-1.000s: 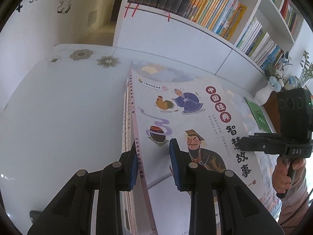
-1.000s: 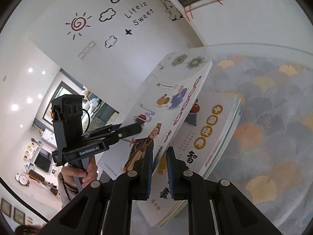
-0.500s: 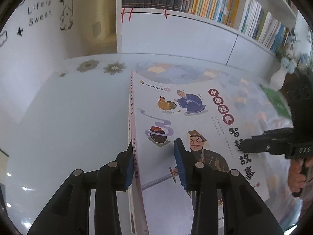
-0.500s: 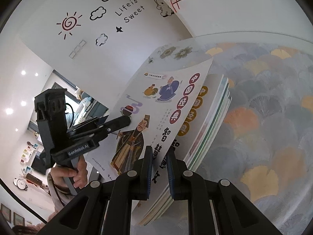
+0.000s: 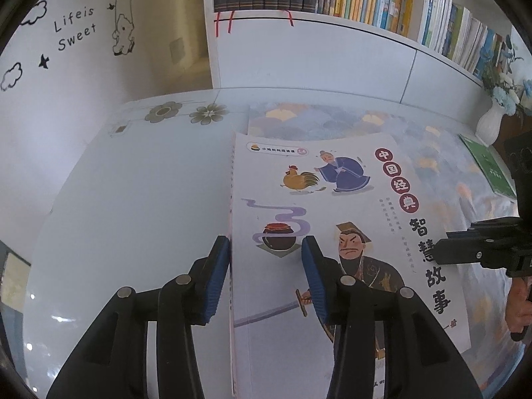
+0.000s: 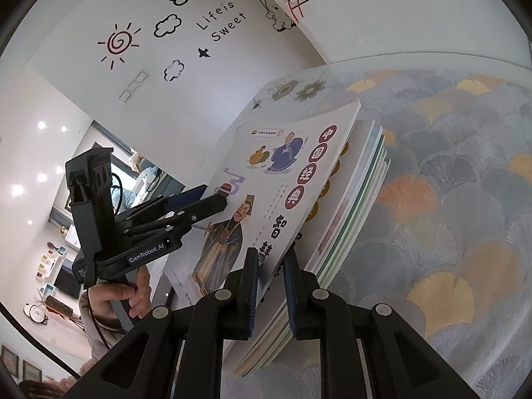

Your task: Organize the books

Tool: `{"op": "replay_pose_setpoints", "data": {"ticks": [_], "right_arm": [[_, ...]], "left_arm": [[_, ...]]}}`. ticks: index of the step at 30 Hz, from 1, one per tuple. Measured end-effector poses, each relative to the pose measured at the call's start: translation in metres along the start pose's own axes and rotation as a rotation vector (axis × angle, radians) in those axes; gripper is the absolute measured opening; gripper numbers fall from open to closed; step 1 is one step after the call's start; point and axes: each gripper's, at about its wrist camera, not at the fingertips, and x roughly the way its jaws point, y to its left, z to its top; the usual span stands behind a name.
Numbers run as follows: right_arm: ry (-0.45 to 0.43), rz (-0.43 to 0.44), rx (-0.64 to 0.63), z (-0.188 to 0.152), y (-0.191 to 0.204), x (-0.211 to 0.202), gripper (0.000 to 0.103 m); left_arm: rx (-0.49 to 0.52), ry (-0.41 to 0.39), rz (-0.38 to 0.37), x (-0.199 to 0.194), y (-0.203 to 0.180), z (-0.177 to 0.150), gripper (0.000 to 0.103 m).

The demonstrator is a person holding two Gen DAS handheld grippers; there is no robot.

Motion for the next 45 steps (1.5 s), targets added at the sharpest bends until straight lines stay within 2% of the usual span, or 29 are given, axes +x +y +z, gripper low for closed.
{"op": "replay_pose_setpoints", "data": {"ticks": [5,7,9,12,16,20,23,26,32,36,40,43,45], "right_arm": [[0.006,-0.007,0.032,-0.001,-0.002,-0.004,0.015],[0.007,-0.038,0.044,0.000,-0.004,-0.007,0.017],[-0.004,-0.076,0.050,-0.001,-0.006,-0.012,0.026],[-0.015,-0.064,0.065,0.000,-0.013,-0.021,0.031],[-0.040,-0.058,0.083,-0.002,-0.024,-0.039,0.031],[-0.109,-0.070,0.096,-0.007,-0.039,-0.074,0.031],[-0.195,-0.115,0.095,-0.016,-0.059,-0.122,0.035],[-0.292,-0.176,0.126,-0.027,-0.086,-0.175,0.052],[-0.424,-0.337,0.207,-0.058,-0.156,-0.273,0.052],[-0.464,-0.446,0.295,-0.079,-0.213,-0.329,0.053],[-0.463,-0.541,0.348,-0.086,-0.260,-0.359,0.052],[-0.455,-0.628,0.352,-0.086,-0.281,-0.368,0.052],[-0.466,-0.652,0.362,-0.088,-0.296,-0.374,0.053]], "left_arm": [[-0.010,-0.016,0.045,0.000,0.003,0.001,0.042],[-0.027,-0.013,0.065,0.000,0.006,0.003,0.042],[-0.032,-0.018,0.089,-0.002,0.008,0.004,0.042],[-0.060,-0.035,0.099,-0.010,0.011,0.005,0.042],[-0.104,-0.062,0.076,-0.026,0.011,0.013,0.042],[-0.099,-0.092,0.008,-0.042,-0.016,0.032,0.042],[-0.077,-0.118,-0.093,-0.050,-0.055,0.046,0.042],[-0.043,-0.118,-0.177,-0.042,-0.111,0.060,0.042],[0.014,-0.035,-0.348,0.014,-0.244,0.077,0.042],[0.036,-0.012,-0.470,0.063,-0.321,0.086,0.042],[0.090,0.031,-0.484,0.100,-0.380,0.093,0.042],[0.119,0.043,-0.484,0.120,-0.417,0.094,0.042],[0.136,0.054,-0.486,0.133,-0.439,0.094,0.042]]}}
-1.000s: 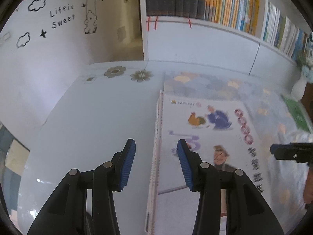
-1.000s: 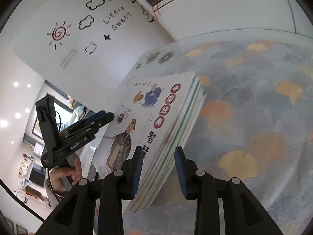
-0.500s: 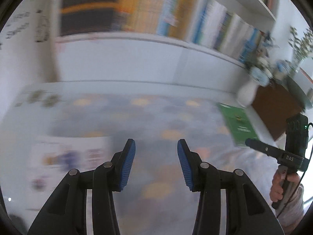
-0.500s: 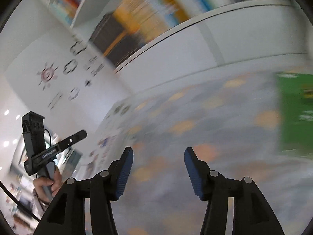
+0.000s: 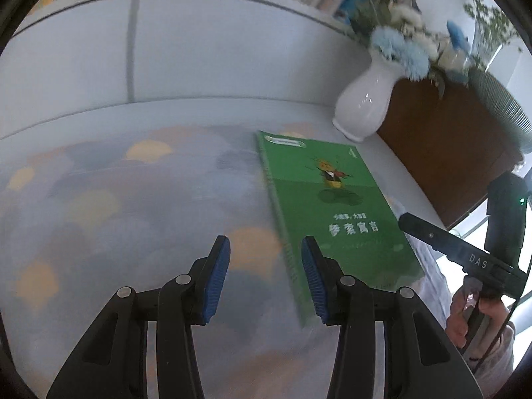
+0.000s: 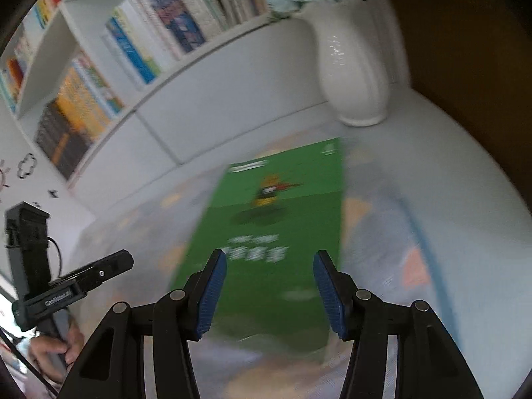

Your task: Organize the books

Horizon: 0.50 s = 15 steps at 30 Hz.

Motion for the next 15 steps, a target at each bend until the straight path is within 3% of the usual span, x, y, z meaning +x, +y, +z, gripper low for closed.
{"op": "replay_pose_setpoints", "data": {"ticks": [5,6,9,11,15], "right_arm": [[-0.004,0.021,0.017,0.001,-0.016,0.011,0.053],[-0.005,0.028,0.009,0.000,-0.016,0.012,0.056],[-0.004,0.037,0.005,0.000,-0.015,0.013,0.056],[0.004,0.026,-0.014,0.000,-0.010,0.016,0.057],[0.021,-0.005,-0.083,-0.005,0.002,0.018,0.058]], "left_arm": [[0.025,0.018,0.013,0.035,-0.016,0.003,0.044],[0.039,-0.006,0.014,0.037,-0.019,0.003,0.044],[0.073,0.018,-0.019,0.040,-0.028,0.005,0.047],[0.112,0.019,0.000,0.039,-0.032,0.005,0.048],[0.065,0.038,-0.021,0.031,-0.021,0.004,0.045]]}}
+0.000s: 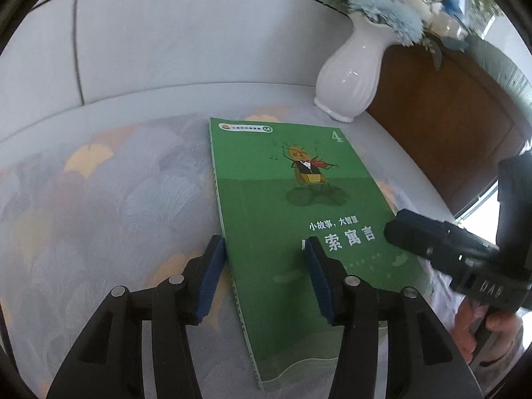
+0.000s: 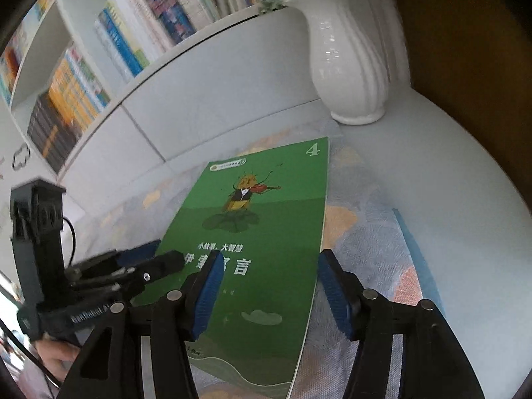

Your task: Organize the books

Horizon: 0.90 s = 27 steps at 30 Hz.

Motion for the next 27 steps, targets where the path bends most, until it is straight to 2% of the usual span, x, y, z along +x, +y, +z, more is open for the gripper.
{"op": "replay_pose_setpoints", "data": {"ticks": [10,22,27], "right_arm": [[0.077,0.044,-0.115,-0.022,0.053,0.006,0.059],[0.178,0.135,-0.290,-0.079,0.174,0.009,0.059],[0.212,0.127,-0.383,-0.103,0.221,0.013,0.060]], "left_arm": [[-0.020,0.030,0.097,-0.049,0.031,-0.034,0.045],[-0.125,0.041,0.216,-0.139,0.103,-0.117,0.045],[-0.146,0.038,0.259,-0.171,0.119,-0.151,0.045]]}}
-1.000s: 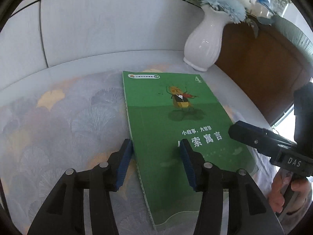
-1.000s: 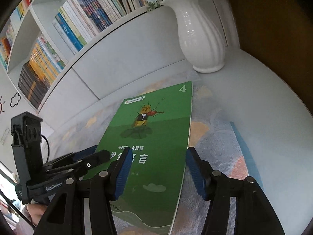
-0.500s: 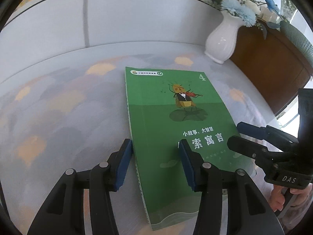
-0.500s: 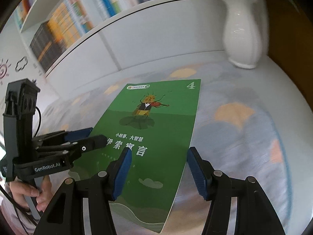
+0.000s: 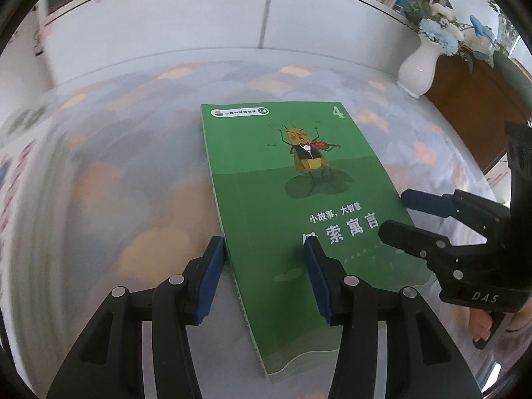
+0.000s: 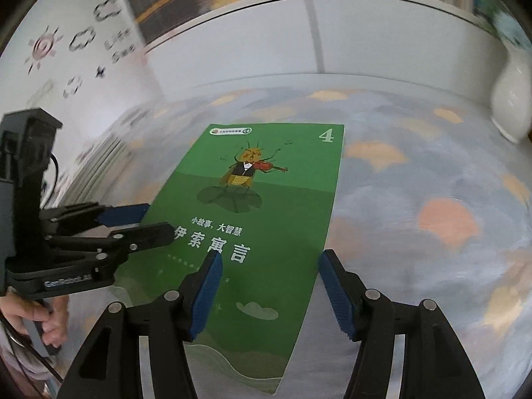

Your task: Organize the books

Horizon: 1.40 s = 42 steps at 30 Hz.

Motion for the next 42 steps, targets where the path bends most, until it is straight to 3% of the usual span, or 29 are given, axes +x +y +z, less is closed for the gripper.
{"op": "replay_pose_setpoints", "data": {"ticks": [8,14,21,29,35,39,42], "right_arm": [[0.044,0.058,-0.062,-0.009,0.051,0.008,0.060],[0.047,0.067,-0.076,-0.016,0.056,0.007,0.064],[0.168,0.303,0.036,-0.016,0.022,0.001,0.064],[0.218,0.578,0.204,0.005,-0.015,0.032,0.066],[0.179,0.582,0.201,0.006,-0.018,0.040,0.043],[0.156,0.574,0.178,0.008,-0.017,0.046,0.028],[0.157,0.578,0.185,0.006,-0.020,0.046,0.018]], "left_arm": [[-0.054,-0.030,0.003,-0.021,0.034,-0.024,0.045],[-0.056,-0.033,-0.025,-0.022,0.040,-0.026,0.045],[-0.045,-0.029,-0.044,-0.025,0.044,-0.033,0.045],[-0.122,-0.013,-0.168,-0.020,0.058,-0.026,0.044],[-0.159,0.010,-0.280,-0.011,0.064,-0.017,0.044],[-0.193,0.024,-0.289,-0.007,0.065,-0.012,0.043],[-0.230,0.033,-0.340,-0.001,0.067,-0.006,0.043]]}}
